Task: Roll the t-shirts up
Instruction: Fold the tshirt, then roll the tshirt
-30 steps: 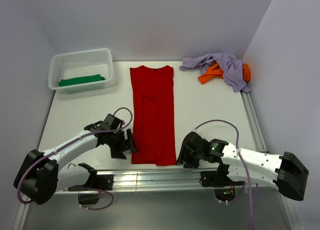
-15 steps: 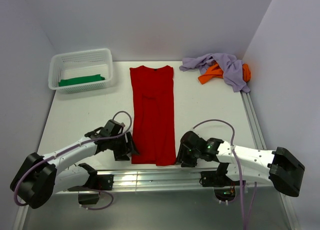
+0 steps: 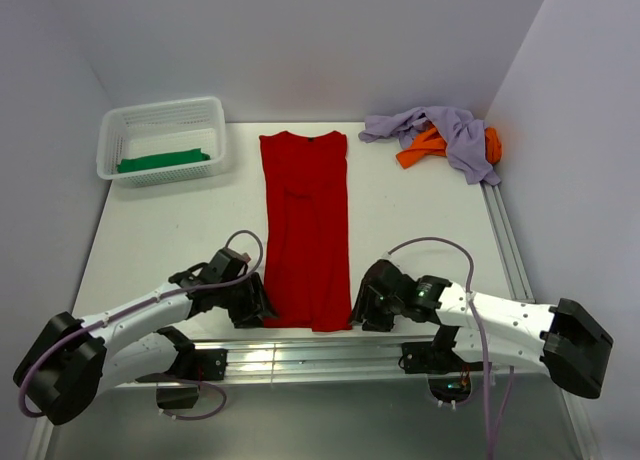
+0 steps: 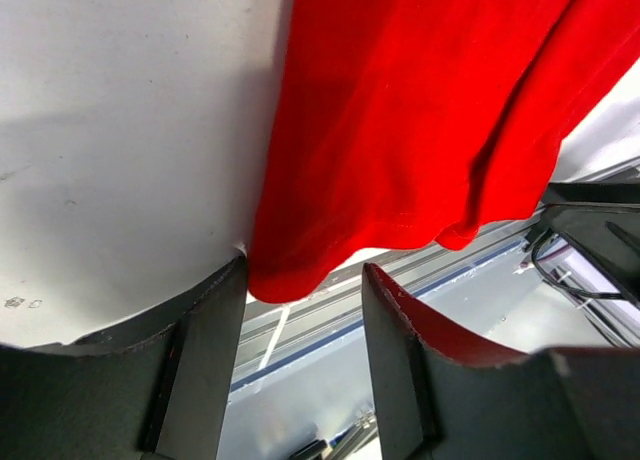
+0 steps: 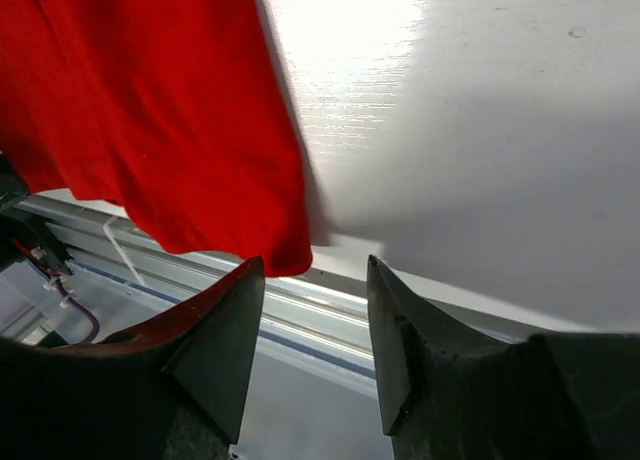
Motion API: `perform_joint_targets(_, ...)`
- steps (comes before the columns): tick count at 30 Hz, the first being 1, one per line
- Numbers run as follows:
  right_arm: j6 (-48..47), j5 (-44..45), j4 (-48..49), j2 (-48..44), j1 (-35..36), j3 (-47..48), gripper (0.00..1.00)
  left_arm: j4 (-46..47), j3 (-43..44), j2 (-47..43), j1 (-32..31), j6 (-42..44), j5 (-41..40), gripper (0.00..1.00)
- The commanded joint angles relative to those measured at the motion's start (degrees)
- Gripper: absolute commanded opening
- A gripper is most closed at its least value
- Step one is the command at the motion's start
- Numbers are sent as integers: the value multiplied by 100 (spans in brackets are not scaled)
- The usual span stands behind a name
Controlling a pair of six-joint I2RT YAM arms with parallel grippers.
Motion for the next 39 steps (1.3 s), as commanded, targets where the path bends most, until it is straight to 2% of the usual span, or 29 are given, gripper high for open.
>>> perform_joint_targets(1, -127, -123, 428, 220, -43, -14, 52, 108, -80, -48, -72, -108, -113, 55)
perform_joint_targets(12, -294, -281, 789, 818, -43, 118, 49, 55, -177, 163, -203, -213, -280, 47)
perform_joint_targets(15, -320, -299, 806, 880, -34, 145, 45, 55, -221, 163, -230, -240, -315, 43)
perform_joint_targets(18, -364, -325, 806, 968, -43, 180, 32, 2, -247, 163, -247, -275, -368, 36)
perform_joint_targets(19, -373, -334, 806, 994, -43, 197, 23, -41, -247, 154, -247, -283, -403, 31)
perform_joint_targets(21, -426, -351, 789, 1012, -43, 215, 16, -85, -247, 84, -265, -310, -421, 24)
perform_joint_targets(22, -426, -360, 780, 1021, -43, 241, 7, -103, -256, 57, -274, -319, -430, 9)
perform_joint_targets(23, -469, -360, 728, 1021, -43, 250, 3, -94, -265, 31, -282, -336, -404, 0)
perform_joint_targets(24, -470, -369, 692, 1030, -43, 268, 0, -94, -265, 31, -283, -319, -386, 0)
perform_joint_targets(29, -531, -439, 342, 872, -51, 478, 0, -217, -63, 75, -291, -275, -263, 0)
perform_joint_targets(39, -979, -729, -204, 713, -692, 1146, 0, -1025, 1482, 566, -248, 32, -201, 0)
